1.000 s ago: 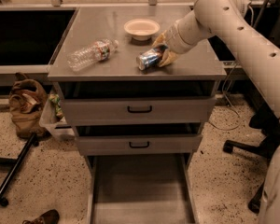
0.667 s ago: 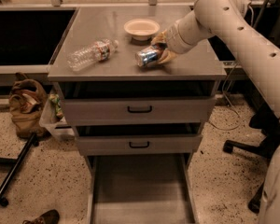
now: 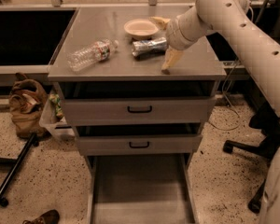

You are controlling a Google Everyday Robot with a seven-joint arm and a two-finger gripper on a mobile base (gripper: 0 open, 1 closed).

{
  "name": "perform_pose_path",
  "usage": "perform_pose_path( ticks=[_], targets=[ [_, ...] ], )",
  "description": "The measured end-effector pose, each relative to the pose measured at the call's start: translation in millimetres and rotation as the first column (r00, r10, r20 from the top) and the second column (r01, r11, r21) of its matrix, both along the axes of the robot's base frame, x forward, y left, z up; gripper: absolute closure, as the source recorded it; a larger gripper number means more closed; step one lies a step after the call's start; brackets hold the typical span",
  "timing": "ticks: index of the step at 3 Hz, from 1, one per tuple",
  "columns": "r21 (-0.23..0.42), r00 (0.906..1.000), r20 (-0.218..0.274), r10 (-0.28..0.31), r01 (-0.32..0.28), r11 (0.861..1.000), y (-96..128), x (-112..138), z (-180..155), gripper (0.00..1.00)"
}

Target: Pick redbull can from bottom drawer and place on counter

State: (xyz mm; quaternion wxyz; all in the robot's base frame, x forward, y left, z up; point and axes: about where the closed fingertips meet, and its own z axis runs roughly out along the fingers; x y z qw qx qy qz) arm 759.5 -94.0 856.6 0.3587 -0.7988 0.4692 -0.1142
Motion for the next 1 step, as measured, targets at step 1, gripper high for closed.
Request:
perform_pose_path(
  ticks=[1],
  targets=[
    [0.000, 1.0000, 0.000, 0.000, 0.000, 1.000, 0.0, 0.0, 0.0, 0.00]
  ],
)
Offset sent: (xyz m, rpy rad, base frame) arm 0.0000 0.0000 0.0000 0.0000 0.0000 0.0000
